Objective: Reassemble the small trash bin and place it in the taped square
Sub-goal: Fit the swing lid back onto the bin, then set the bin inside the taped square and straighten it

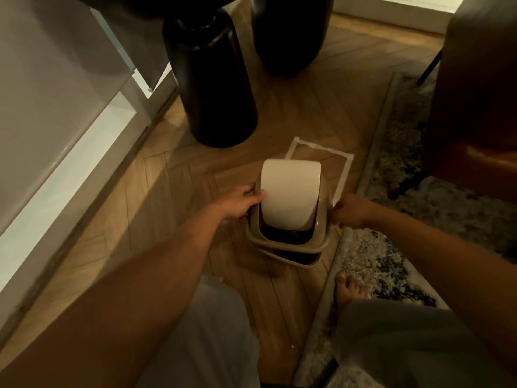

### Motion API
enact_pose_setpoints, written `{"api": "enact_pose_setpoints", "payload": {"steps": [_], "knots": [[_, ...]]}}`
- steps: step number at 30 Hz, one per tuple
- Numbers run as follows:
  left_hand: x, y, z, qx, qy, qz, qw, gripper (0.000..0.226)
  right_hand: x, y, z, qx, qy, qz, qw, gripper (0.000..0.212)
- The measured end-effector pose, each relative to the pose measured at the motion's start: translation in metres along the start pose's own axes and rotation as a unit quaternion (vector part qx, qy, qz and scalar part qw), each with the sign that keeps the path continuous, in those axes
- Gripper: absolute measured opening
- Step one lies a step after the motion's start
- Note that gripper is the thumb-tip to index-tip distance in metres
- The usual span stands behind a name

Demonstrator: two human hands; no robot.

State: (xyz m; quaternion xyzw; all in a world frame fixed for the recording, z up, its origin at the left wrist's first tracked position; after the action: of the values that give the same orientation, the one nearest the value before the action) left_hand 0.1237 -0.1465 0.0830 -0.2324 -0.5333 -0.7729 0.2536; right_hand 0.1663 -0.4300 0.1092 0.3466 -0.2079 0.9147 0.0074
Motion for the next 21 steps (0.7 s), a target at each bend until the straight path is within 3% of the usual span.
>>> {"api": "enact_pose_setpoints", "payload": {"steps": [3,12,21], "knots": [[-0.003,0.0,-0.013,-0.014,-0.019,-0.005,1.0,0.062,0.001,0.009,-0.008,0.094,-0.012,0.014,0.995,0.026],[-0.001,0.0,-0.018,-0.058,-0.032,-0.003,0.998,0.075,0.003,0.019,-0.04,0.086,-0.016,0.04,0.995,0.039],[-0.007,-0.005,-0.014,-0.042,-0.037,0.02,0.998,0.087,-0.009,0.028,-0.04,0.06,0.016,0.023,0.998,0.028]]}}
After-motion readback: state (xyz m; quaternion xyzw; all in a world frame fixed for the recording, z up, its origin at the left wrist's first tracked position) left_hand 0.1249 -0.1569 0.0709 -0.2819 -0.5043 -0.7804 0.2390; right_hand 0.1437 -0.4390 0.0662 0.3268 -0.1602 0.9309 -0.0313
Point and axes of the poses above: each hand's wrist, its own x-axis away from the middle knuckle, its own z-axis out of the back of the hand, y = z × x, the point moved 8 cm from there along -x, towards the middle knuckle, and after that the axes turned 10 degrees about y, right-handed, at the moved point
